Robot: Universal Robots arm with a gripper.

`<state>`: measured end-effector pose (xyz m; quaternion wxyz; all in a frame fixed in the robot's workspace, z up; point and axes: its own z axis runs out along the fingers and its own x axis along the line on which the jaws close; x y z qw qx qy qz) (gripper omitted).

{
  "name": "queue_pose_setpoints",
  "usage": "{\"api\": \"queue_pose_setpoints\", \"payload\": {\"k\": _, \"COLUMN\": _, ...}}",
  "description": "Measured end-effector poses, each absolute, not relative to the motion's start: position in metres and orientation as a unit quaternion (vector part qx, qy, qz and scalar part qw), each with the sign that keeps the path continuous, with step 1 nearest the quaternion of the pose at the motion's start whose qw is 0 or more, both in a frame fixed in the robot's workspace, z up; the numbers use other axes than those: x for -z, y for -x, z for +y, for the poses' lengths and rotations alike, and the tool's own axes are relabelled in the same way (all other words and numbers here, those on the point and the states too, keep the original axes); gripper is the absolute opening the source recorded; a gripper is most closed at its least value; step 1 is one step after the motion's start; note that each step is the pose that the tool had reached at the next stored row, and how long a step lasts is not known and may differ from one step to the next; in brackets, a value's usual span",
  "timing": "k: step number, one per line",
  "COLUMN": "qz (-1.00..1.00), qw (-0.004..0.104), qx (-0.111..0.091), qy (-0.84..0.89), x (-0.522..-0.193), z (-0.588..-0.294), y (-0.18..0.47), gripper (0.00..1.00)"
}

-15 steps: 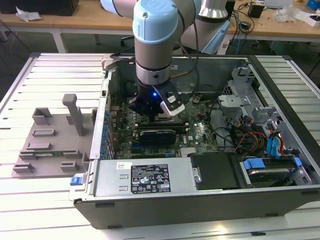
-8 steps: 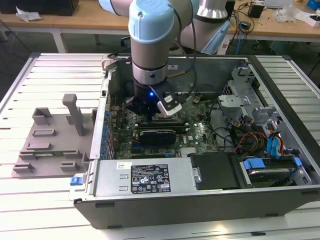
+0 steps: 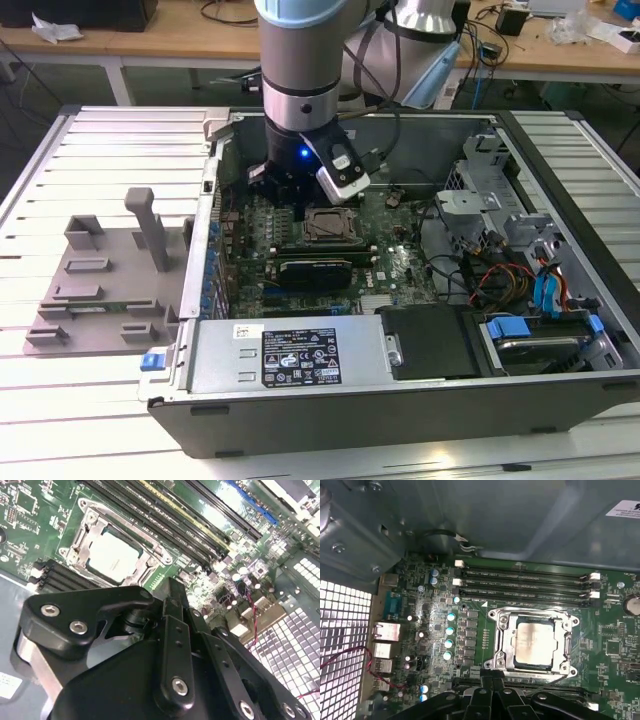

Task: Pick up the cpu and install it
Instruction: 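Install the second cpu locking lever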

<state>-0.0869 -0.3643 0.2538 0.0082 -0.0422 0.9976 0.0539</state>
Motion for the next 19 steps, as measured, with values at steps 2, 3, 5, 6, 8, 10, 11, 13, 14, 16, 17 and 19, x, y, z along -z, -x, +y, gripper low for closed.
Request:
{"api": "queue_pose_setpoints", "payload": {"k": 2, "qz": 0.998, "qw": 0.008, "qx": -0.054, "qy": 0.042, "x": -0.254, "z": -0.364, "y": 0.087, "gripper": 0.11}}
{"api": "queue_pose_setpoints", "payload": {"k": 3, "qz": 0.998, "qw": 0.008, "qx": -0.054, "qy": 0.042, "x": -0.254, "z": -0.364, "y": 0.083, "gripper": 0.11}}
{"api": "queue_pose_setpoints", "payload": {"k": 5, "qz": 0.998, "qw": 0.007, "qx": -0.054, "qy": 0.042, "x": -0.254, "z": -0.364, "y": 0.074, "gripper": 0.11}}
{"api": "queue_pose_setpoints", "payload": {"k": 6, "qz": 0.998, "qw": 0.007, "qx": -0.054, "qy": 0.042, "x": -0.254, "z": -0.364, "y": 0.070, "gripper": 0.11}}
{"api": "queue_pose_setpoints", "payload": {"k": 8, "qz": 0.998, "qw": 0.006, "qx": -0.054, "qy": 0.042, "x": -0.253, "z": -0.363, "y": 0.060, "gripper": 0.11}}
{"api": "queue_pose_setpoints", "payload": {"k": 10, "qz": 0.998, "qw": 0.006, "qx": -0.054, "qy": 0.042, "x": -0.253, "z": -0.364, "y": 0.054, "gripper": 0.11}}
{"api": "queue_pose_setpoints", "payload": {"k": 11, "qz": 0.998, "qw": 0.006, "qx": -0.054, "qy": 0.042, "x": -0.253, "z": -0.365, "y": 0.054, "gripper": 0.11}}
{"api": "queue_pose_setpoints", "payload": {"k": 13, "qz": 0.998, "qw": 0.006, "qx": -0.054, "qy": 0.042, "x": -0.253, "z": -0.370, "y": 0.054, "gripper": 0.11}}
{"api": "queue_pose_setpoints", "payload": {"k": 14, "qz": 0.998, "qw": 0.006, "qx": -0.054, "qy": 0.042, "x": -0.252, "z": -0.375, "y": 0.054, "gripper": 0.11}}
{"api": "queue_pose_setpoints", "payload": {"k": 16, "qz": 0.998, "qw": 0.006, "qx": -0.054, "qy": 0.042, "x": -0.246, "z": -0.377, "y": 0.057, "gripper": 0.11}}
{"api": "queue_pose_setpoints", "payload": {"k": 17, "qz": 0.998, "qw": 0.006, "qx": -0.054, "qy": 0.042, "x": -0.242, "z": -0.377, "y": 0.061, "gripper": 0.11}}
{"api": "queue_pose_setpoints", "payload": {"k": 19, "qz": 0.998, "qw": 0.006, "qx": -0.054, "qy": 0.042, "x": -0.239, "z": -0.377, "y": 0.065, "gripper": 0.11}}
